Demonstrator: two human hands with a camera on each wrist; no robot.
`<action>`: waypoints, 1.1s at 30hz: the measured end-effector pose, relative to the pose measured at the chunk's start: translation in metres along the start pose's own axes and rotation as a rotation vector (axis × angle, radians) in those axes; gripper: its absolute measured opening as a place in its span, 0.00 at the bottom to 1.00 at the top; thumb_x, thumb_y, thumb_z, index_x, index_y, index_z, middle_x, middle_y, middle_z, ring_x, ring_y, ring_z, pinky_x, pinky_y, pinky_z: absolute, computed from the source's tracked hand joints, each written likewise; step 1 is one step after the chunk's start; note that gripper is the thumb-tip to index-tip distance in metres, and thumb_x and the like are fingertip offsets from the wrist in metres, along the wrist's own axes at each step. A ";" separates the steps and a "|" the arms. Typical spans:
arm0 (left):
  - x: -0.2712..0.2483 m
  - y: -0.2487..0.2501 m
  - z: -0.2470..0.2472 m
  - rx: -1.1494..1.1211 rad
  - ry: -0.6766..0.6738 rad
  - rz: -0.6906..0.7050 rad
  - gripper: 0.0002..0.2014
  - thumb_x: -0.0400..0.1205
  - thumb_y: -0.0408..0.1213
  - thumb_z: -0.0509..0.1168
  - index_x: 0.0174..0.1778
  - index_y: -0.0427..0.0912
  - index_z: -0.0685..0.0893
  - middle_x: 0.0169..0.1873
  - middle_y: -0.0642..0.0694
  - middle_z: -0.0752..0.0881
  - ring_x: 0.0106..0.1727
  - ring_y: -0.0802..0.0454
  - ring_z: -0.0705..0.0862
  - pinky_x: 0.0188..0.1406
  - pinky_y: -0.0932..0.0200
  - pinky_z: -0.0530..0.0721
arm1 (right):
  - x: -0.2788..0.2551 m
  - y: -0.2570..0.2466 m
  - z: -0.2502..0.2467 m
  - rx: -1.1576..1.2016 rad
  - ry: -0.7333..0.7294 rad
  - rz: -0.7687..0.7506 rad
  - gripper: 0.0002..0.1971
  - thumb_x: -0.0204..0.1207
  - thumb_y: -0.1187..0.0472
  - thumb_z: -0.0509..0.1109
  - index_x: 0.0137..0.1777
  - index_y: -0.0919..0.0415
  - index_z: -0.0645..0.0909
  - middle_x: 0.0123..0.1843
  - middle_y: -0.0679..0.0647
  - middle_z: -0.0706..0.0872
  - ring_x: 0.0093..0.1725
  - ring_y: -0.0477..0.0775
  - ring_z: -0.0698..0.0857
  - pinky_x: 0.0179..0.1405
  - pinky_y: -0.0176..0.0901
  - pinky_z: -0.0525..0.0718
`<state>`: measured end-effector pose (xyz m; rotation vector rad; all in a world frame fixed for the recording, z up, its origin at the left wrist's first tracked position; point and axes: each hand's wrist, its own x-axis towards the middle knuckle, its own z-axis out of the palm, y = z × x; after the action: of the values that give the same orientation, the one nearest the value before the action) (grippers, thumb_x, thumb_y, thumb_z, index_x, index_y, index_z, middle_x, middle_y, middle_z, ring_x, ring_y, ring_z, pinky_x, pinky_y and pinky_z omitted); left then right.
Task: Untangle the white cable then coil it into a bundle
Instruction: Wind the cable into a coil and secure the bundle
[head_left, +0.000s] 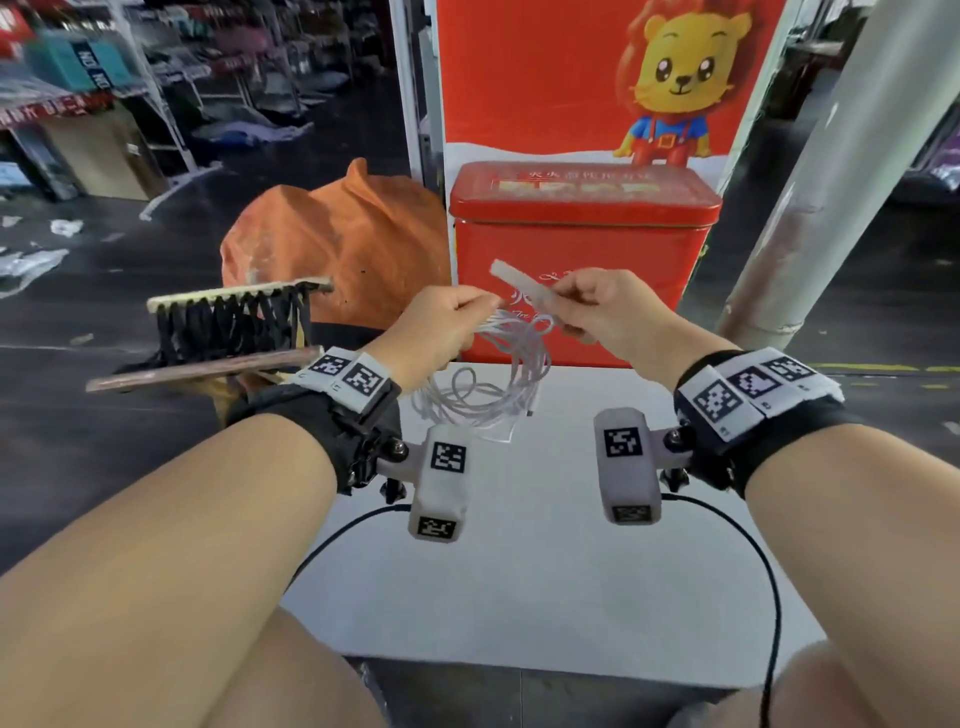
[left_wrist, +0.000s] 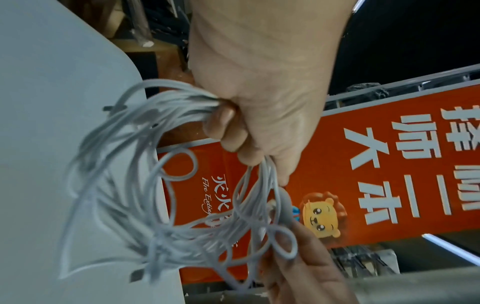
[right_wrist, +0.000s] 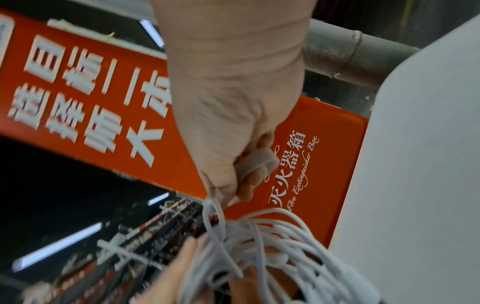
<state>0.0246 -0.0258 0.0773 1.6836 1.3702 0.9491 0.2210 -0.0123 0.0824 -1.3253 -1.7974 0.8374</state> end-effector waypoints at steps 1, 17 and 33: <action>-0.002 0.002 0.001 0.012 -0.026 -0.024 0.18 0.86 0.44 0.59 0.71 0.42 0.78 0.22 0.54 0.70 0.16 0.63 0.69 0.16 0.68 0.65 | 0.000 0.002 0.001 -0.053 -0.006 -0.023 0.07 0.78 0.63 0.70 0.51 0.66 0.86 0.34 0.50 0.85 0.30 0.42 0.81 0.41 0.40 0.84; 0.003 0.003 0.010 0.546 -0.077 0.277 0.19 0.87 0.42 0.57 0.75 0.50 0.74 0.54 0.48 0.87 0.47 0.54 0.85 0.43 0.61 0.79 | 0.001 0.004 0.010 -0.370 -0.069 -0.113 0.08 0.79 0.59 0.68 0.51 0.53 0.88 0.39 0.46 0.86 0.43 0.51 0.83 0.47 0.44 0.75; 0.012 -0.018 -0.020 0.620 0.173 0.252 0.14 0.86 0.38 0.55 0.46 0.40 0.85 0.29 0.45 0.82 0.30 0.47 0.76 0.29 0.52 0.72 | 0.000 0.009 -0.006 -0.592 -0.021 -0.006 0.16 0.82 0.51 0.62 0.39 0.61 0.79 0.29 0.50 0.76 0.31 0.54 0.75 0.45 0.46 0.66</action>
<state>0.0010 -0.0093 0.0714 2.3224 1.7145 0.8719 0.2302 -0.0096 0.0782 -1.6692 -2.1578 0.3141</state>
